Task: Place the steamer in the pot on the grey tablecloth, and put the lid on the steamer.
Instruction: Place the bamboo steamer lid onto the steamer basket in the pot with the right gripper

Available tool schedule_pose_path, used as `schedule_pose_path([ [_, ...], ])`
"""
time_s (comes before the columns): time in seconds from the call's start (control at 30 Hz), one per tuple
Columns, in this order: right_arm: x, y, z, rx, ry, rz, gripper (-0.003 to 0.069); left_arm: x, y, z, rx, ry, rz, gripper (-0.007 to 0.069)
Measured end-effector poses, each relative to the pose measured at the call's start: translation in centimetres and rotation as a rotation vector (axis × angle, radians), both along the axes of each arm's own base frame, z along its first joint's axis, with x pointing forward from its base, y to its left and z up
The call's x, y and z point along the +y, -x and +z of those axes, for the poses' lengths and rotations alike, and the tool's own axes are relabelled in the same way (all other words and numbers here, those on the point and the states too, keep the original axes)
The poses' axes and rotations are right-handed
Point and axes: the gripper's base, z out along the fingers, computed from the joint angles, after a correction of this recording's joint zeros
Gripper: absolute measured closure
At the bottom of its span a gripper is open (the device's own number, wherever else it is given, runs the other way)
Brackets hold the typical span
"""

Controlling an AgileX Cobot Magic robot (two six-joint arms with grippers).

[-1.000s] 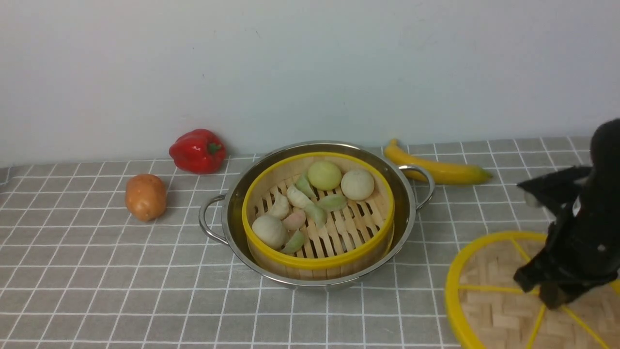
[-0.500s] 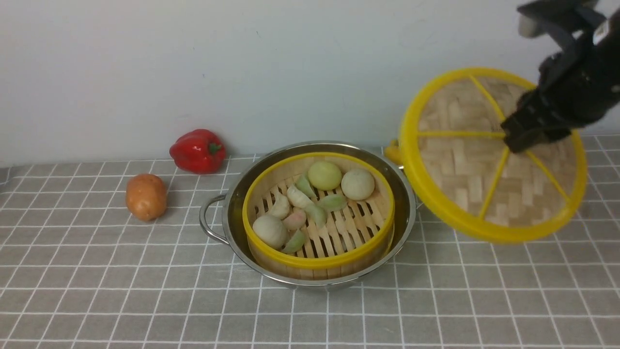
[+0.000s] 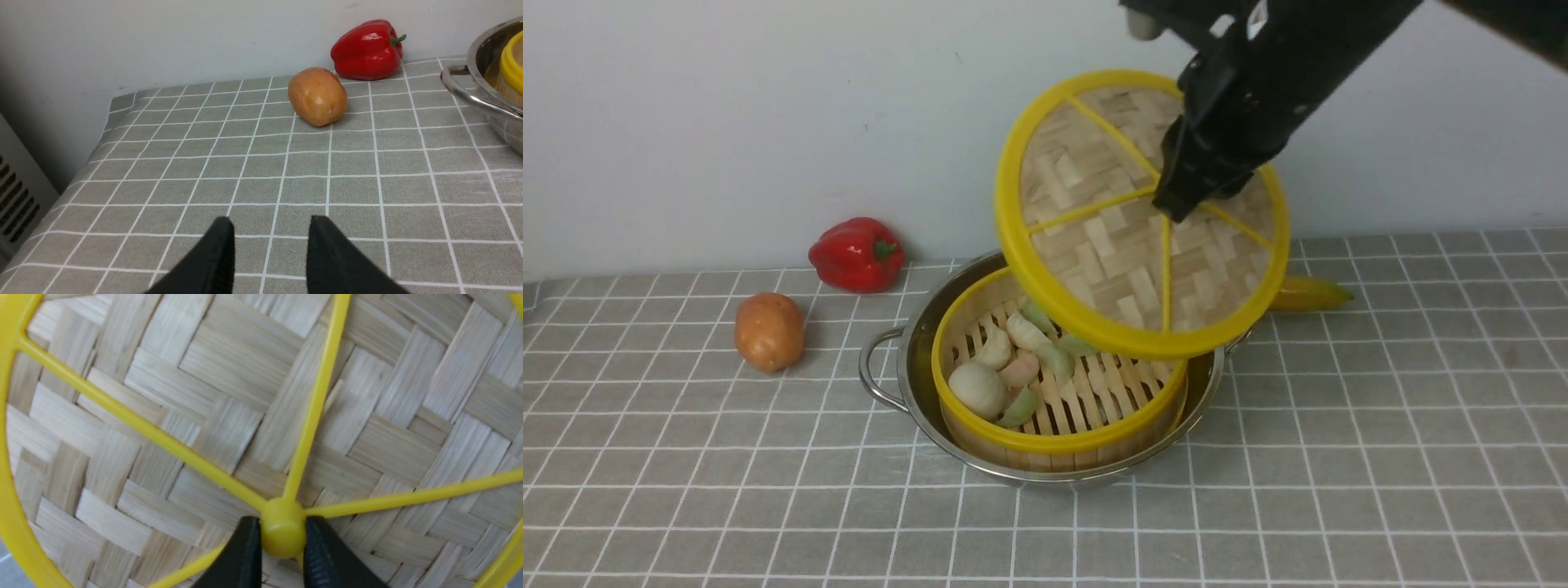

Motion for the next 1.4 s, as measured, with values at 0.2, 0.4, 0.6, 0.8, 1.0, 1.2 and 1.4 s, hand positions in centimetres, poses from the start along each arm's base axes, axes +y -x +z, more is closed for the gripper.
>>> schedule_pose_path([
  [0.2,3.1,-0.3,-2.4,0.036,0.022,0.048,0.0514,0.0,0.0,0.0,0.0,0.0,0.0,0.0382],
  [0.4,4.3,-0.6,-4.6,0.073,0.055,0.08,0.0514,0.0,0.0,0.0,0.0,0.0,0.0,0.0382],
  [0.6,4.4,-0.7,-4.9,0.069,0.07,0.107,0.0514,0.0,0.0,0.0,0.0,0.0,0.0,0.0382],
  [0.8,4.7,-1.0,-6.0,0.076,0.095,0.153,0.0514,0.0,0.0,0.0,0.0,0.0,0.0,0.0382],
  [1.0,5.2,-1.6,-6.6,0.03,0.086,0.185,0.0514,0.0,0.0,0.0,0.0,0.0,0.0,0.0382],
  [1.2,5.4,-1.9,-6.6,-0.006,0.07,0.189,0.0514,0.0,0.0,0.0,0.0,0.0,0.0,0.0382],
  [1.4,5.3,-1.7,-6.7,0.015,0.083,0.206,0.0514,0.0,0.0,0.0,0.0,0.0,0.0,0.0382],
])
